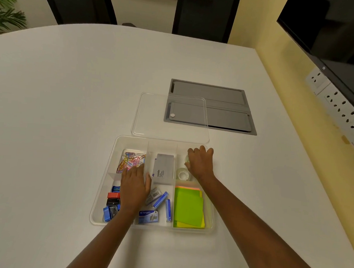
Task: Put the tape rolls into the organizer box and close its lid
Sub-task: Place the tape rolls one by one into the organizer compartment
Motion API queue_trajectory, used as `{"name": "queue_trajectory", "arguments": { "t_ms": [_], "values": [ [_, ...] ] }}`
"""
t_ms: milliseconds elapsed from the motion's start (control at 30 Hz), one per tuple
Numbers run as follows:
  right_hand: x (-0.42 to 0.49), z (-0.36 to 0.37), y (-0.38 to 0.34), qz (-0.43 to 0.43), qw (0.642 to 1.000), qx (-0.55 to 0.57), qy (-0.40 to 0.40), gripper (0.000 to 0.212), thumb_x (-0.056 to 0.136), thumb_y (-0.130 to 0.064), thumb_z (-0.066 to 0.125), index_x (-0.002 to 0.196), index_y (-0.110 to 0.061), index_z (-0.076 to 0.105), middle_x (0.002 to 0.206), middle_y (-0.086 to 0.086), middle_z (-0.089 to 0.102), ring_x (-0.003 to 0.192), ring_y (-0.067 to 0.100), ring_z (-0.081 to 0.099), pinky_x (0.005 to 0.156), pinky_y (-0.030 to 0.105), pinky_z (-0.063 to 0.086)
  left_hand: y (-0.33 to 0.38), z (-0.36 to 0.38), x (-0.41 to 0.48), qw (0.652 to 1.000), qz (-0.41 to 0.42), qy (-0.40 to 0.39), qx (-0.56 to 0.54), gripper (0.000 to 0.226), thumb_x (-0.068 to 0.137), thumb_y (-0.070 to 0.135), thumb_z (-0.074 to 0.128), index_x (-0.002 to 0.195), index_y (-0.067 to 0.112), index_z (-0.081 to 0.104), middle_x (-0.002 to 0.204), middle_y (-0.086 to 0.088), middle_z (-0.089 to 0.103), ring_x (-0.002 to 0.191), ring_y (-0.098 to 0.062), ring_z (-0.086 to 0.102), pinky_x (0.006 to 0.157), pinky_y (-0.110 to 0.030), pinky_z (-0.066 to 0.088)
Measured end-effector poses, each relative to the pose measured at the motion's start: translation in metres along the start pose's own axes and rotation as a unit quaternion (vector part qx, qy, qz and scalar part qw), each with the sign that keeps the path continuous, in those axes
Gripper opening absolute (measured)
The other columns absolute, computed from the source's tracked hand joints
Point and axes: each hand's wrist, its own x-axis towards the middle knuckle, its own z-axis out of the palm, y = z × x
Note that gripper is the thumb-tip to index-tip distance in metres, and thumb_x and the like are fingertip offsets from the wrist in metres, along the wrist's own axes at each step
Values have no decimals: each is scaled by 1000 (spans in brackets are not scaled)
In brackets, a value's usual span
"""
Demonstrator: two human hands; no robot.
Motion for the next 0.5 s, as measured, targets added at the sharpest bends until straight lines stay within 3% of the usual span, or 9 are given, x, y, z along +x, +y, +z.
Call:
{"name": "queue_trajectory", "arguments": {
  "t_ms": [333,500],
  "values": [
    [-2,0,-1,52,998,37,2,35,89,-30,54,117,-11,50,115,9,62,111,27,50,89,43,37,0,1,0,1000,0,10,-4,53,85,32,26,122,3,50,118,-19,62,114,-31,55,114,-46,26],
    [-3,-4,-2,52,997,56,2,43,90,-30,56,127,-13,43,123,10,57,114,27,49,91,43,37,0,1,0,1000,-6,3,-9,54,85,34,25,123,4,49,119,-19,61,116,-31,54,114,-46,26]
  ]
}}
